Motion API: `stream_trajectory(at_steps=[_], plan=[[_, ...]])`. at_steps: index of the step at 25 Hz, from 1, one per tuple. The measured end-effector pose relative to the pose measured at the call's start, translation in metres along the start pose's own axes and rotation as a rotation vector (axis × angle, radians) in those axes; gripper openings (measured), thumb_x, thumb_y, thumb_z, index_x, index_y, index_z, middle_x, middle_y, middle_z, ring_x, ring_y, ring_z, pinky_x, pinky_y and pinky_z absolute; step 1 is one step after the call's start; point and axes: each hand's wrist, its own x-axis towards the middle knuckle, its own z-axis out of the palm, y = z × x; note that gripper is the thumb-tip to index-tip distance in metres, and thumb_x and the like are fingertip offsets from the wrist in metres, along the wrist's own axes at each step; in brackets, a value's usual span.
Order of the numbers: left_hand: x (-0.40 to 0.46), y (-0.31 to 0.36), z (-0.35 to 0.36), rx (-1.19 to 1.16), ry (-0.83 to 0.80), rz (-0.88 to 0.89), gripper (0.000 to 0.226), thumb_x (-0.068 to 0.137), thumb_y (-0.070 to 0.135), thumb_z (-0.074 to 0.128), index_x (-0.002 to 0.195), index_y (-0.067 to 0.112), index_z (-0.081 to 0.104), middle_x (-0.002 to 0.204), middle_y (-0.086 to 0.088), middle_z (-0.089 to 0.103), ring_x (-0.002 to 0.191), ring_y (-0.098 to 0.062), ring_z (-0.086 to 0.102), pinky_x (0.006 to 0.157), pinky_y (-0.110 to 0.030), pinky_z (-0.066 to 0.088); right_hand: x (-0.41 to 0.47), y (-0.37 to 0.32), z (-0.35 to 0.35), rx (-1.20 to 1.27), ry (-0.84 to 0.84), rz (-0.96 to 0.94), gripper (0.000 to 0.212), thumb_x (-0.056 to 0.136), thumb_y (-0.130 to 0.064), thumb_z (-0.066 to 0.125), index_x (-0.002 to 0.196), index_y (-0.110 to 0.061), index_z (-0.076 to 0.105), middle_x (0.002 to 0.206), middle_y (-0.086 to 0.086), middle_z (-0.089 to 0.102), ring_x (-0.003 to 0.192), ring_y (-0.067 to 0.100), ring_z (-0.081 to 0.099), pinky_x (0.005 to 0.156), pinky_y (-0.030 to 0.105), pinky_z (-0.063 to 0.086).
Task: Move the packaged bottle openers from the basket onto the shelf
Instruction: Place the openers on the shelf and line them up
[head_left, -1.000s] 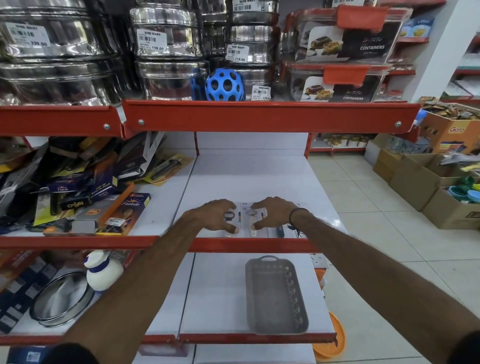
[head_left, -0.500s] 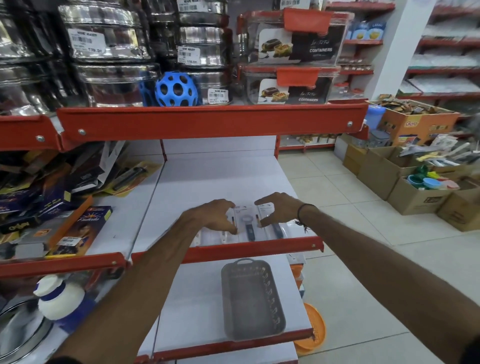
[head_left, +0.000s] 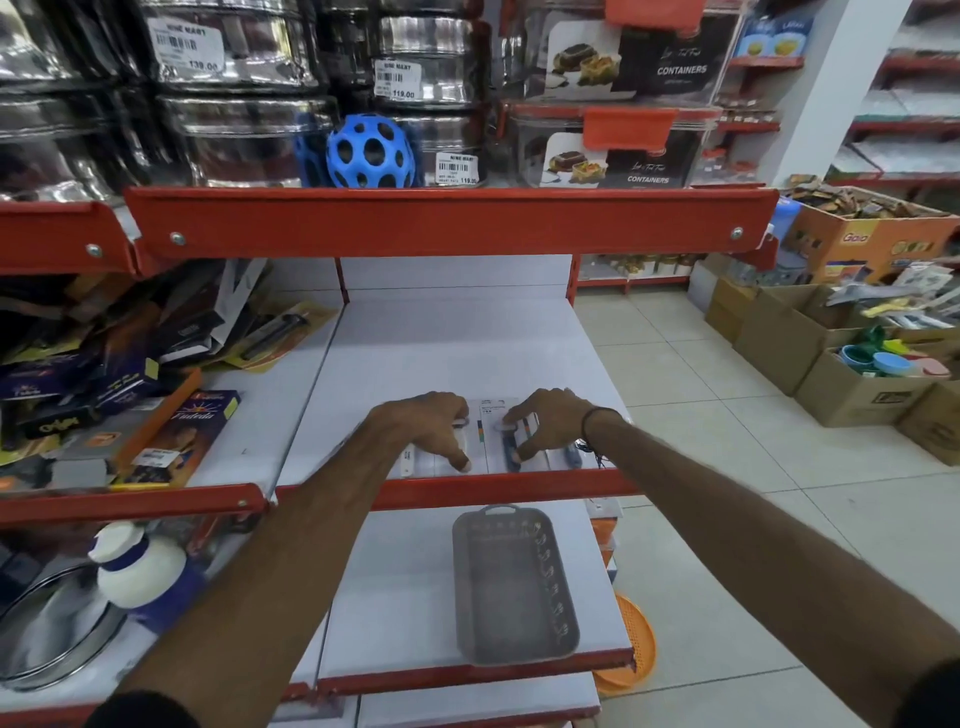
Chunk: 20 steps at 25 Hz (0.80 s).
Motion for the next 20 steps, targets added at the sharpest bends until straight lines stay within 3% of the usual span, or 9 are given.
stream_trajectory(at_steps=[4, 7, 9, 12, 17, 20], plan=[[0.001, 0.000, 0.000, 0.014, -0.011, 0.002, 0.092, 0.063, 0.054, 0.083, 0.137, 0.017, 0.043, 0.140, -0.004, 0.051, 0.120, -0.024, 0.052, 0.101, -0.041, 0.047, 0.000, 0.001, 0.000, -0.022, -0.005, -0.010, 0.066, 0.071, -0.053, 0.080, 0.131, -0.030, 0.064, 0.148, -0.002, 0.053, 0.132, 0.028, 0.049, 0.119, 0.055, 0.021], [0.003, 0.002, -0.005, 0.066, -0.029, -0.019, 0.091, 0.065, 0.058, 0.079, 0.138, 0.017, 0.042, 0.142, -0.006, 0.051, 0.125, -0.026, 0.049, 0.107, -0.046, 0.043, -0.003, 0.001, -0.004, -0.009, -0.031, -0.023, 0.069, 0.071, -0.053, 0.079, 0.134, -0.030, 0.061, 0.150, -0.001, 0.050, 0.134, 0.028, 0.048, 0.117, 0.052, 0.029], [0.004, 0.006, -0.005, 0.103, -0.003, -0.021, 0.093, 0.070, 0.060, 0.075, 0.144, 0.017, 0.038, 0.149, -0.008, 0.046, 0.137, -0.031, 0.039, 0.119, -0.051, 0.023, -0.007, 0.003, -0.012, 0.067, -0.011, -0.022, 0.071, 0.071, -0.051, 0.081, 0.135, -0.029, 0.060, 0.151, 0.000, 0.050, 0.135, 0.027, 0.048, 0.115, 0.046, 0.034], [0.006, 0.018, -0.008, 0.105, 0.077, 0.021, 0.092, 0.075, 0.060, 0.070, 0.147, 0.016, 0.034, 0.154, -0.009, 0.041, 0.144, -0.031, 0.032, 0.122, -0.052, -0.004, -0.015, 0.020, -0.032, 0.068, 0.036, -0.006, 0.069, 0.074, -0.043, 0.082, 0.137, -0.024, 0.058, 0.150, 0.002, 0.050, 0.137, 0.026, 0.046, 0.115, 0.044, 0.032], [0.018, 0.049, 0.004, 0.101, 0.085, 0.132, 0.088, 0.076, 0.068, 0.062, 0.146, 0.020, 0.037, 0.157, -0.004, 0.039, 0.144, -0.026, 0.035, 0.123, -0.054, -0.001, -0.031, 0.046, -0.042, -0.084, -0.026, 0.075, 0.075, 0.075, -0.037, 0.083, 0.142, -0.019, 0.053, 0.153, 0.004, 0.045, 0.140, 0.026, 0.042, 0.117, 0.043, 0.032], [0.020, 0.051, 0.018, 0.103, 0.084, 0.133, 0.088, 0.070, 0.072, 0.064, 0.140, 0.022, 0.044, 0.149, -0.002, 0.049, 0.137, -0.025, 0.044, 0.122, -0.054, 0.002, -0.030, 0.047, -0.035, -0.094, -0.076, 0.077, 0.075, 0.075, -0.036, 0.084, 0.141, -0.019, 0.054, 0.153, 0.005, 0.045, 0.139, 0.028, 0.043, 0.116, 0.042, 0.034]])
